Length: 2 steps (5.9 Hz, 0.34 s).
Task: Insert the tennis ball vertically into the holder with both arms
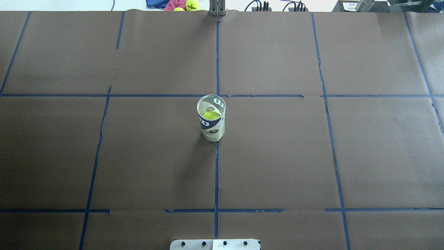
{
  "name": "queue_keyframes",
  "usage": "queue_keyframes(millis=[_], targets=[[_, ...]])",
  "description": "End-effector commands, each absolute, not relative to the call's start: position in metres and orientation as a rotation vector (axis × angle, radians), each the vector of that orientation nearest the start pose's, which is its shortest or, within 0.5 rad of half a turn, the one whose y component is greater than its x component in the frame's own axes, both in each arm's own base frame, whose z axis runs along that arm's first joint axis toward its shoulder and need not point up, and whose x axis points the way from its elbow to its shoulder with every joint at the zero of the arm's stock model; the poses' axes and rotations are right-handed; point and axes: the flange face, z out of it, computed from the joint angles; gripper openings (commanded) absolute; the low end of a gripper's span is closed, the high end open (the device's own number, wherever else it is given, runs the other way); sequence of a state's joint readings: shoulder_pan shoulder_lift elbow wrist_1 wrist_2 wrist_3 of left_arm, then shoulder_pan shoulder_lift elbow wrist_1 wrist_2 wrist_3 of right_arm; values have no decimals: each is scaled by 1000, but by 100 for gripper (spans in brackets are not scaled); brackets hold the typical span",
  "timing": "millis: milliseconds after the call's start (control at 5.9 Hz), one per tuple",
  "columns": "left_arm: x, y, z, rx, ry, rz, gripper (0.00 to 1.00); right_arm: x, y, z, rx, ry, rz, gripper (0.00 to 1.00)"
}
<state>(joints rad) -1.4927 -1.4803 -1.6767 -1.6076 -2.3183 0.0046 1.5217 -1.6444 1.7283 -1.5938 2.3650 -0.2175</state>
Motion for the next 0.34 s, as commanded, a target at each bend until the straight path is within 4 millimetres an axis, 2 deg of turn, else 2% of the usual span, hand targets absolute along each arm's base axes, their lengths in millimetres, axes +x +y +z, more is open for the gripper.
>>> queue_keyframes(millis=[0, 170], targets=[[-30, -461, 647, 24, 749, 99, 100, 39, -466, 617, 125, -789, -277, 100], [-30, -461, 647, 24, 749, 99, 100, 39, -466, 617, 125, -791, -276, 100]])
